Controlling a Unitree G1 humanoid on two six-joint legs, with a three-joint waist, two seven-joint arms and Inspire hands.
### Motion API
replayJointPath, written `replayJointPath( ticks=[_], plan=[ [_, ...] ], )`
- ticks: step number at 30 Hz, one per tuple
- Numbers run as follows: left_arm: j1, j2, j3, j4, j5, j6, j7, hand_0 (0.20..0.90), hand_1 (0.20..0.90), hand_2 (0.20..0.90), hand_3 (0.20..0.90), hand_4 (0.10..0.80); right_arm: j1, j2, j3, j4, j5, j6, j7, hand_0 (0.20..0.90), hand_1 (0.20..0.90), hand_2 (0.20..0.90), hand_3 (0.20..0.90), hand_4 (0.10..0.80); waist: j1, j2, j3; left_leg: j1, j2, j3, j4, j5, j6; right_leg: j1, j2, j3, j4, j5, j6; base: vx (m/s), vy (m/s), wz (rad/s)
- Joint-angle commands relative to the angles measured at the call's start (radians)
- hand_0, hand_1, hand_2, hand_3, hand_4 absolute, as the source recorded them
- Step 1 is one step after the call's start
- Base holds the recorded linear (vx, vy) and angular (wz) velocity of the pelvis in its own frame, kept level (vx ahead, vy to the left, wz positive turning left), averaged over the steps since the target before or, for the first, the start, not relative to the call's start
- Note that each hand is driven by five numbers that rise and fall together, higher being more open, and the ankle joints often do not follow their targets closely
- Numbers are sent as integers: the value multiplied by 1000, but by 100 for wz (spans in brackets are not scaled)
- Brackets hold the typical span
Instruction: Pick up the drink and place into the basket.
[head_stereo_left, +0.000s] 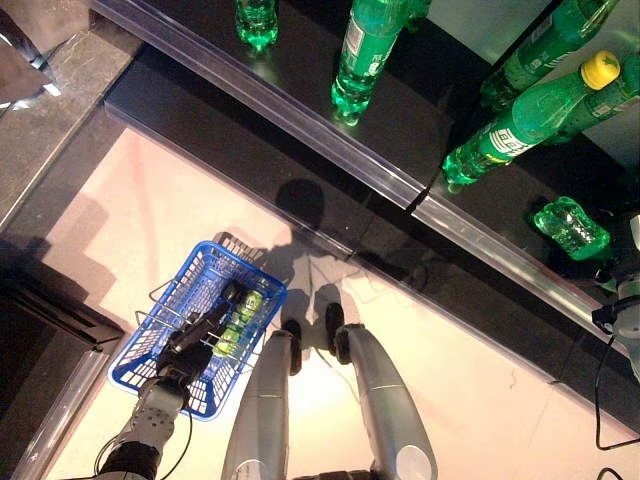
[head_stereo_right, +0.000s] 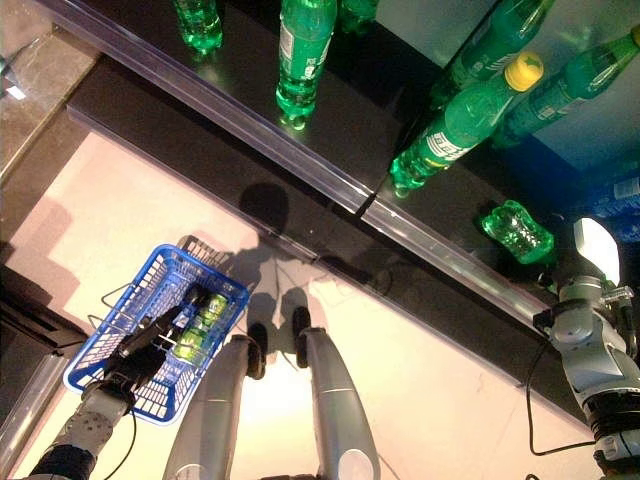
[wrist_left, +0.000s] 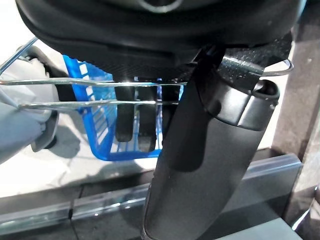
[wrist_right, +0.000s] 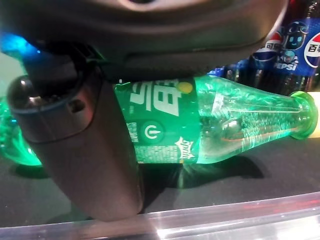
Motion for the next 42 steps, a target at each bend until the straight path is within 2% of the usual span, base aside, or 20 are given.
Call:
replayJointPath(
  ticks=[1,4,7,11,17,25,29,30,34,36,37,38,40,42],
  plan=[
    [24,37,66,-219,-49,-111,-148,300,300,300,200,100,-129,-62,9,126,-57,4,-58,300,300,300,200,100,48,82,-6,14,-77,-73,11,-8,-19,70,32,-4,-87,86,45,-10,46,-2],
    [50,30,73,-232,-56,-114,-167,300,300,300,200,100,-96,-91,-31,78,-108,-24,-120,300,300,300,200,100,40,79,-6,43,-80,-72,-8,-10,-14,93,36,7,-112,93,46,-14,71,-2],
    [87,5,85,-241,-55,-133,-188,300,300,300,200,100,-23,-101,-120,-22,-164,-35,-178,300,300,300,200,100,26,70,-10,84,-81,-70,-33,-16,-5,124,43,21,-139,99,47,-30,92,-10],
    [115,-27,108,-239,-43,-140,-200,300,300,300,200,100,65,-98,-219,-135,-234,-34,-189,300,300,300,200,100,9,55,-35,133,-78,-64,-70,-16,-2,161,47,35,-182,104,51,-14,92,-12],
    [136,-68,138,-220,-13,-145,-208,300,300,300,200,100,185,-93,-331,-275,-294,-18,-159,300,300,300,200,100,-21,23,-102,258,-75,-59,-210,-3,-8,250,41,64,-328,147,69,-25,71,-8],
    [116,-97,147,-183,25,-171,-185,300,300,300,200,100,272,-84,-412,-414,-241,-24,-66,300,300,300,200,100,-46,-9,-197,437,-79,-85,-445,72,-33,368,33,80,-514,214,92,-32,33,-9],
    [94,-127,157,-144,60,-173,-152,300,300,300,200,100,338,-64,-493,-502,-206,-75,25,300,300,300,200,100,-62,-2,-284,563,-80,-113,-595,118,-45,459,43,94,-589,224,91,36,48,-16],
    [94,-127,156,-144,60,-173,-151,300,300,300,200,100,342,-64,-496,-504,-206,-75,26,300,300,300,200,100,-62,-1,-282,569,-80,-114,-601,121,-45,463,43,94,-591,225,91,50,43,-10],
    [83,-155,160,-114,62,-180,-146,300,300,300,200,100,360,-16,-536,-578,-51,-115,156,300,300,300,200,100,-71,15,-341,659,-74,-124,-708,153,-56,531,47,96,-641,227,89,58,41,-3],
    [78,-169,160,-107,91,-183,-146,300,300,300,200,100,351,30,-528,-612,109,-114,275,300,300,300,200,100,-71,21,-359,685,-72,-124,-739,164,-61,549,46,92,-657,230,89,34,32,-1],
    [77,-177,163,-107,118,-184,-149,300,300,300,200,100,342,70,-515,-635,263,-99,368,300,300,300,200,100,-71,25,-367,697,-71,-126,-749,168,-63,558,43,89,-660,230,88,43,41,0],
    [73,-182,162,-106,137,-182,-150,300,300,300,200,100,328,119,-496,-641,337,-83,437,300,300,300,200,100,-70,28,-374,707,-70,-126,-754,169,-64,564,40,85,-661,230,87,43,37,3],
    [70,-196,158,-106,173,-181,-170,300,300,300,200,100,323,231,-430,-611,352,-104,560,300,300,300,200,100,-67,33,-382,728,-68,-127,-761,167,-64,578,32,73,-659,227,87,43,27,10],
    [77,-198,153,-117,186,-183,-182,300,300,300,200,100,332,258,-401,-602,372,-121,633,300,300,300,200,100,-63,35,-381,734,-67,-127,-764,168,-64,589,27,62,-662,224,86,10,17,12]
  ],
)
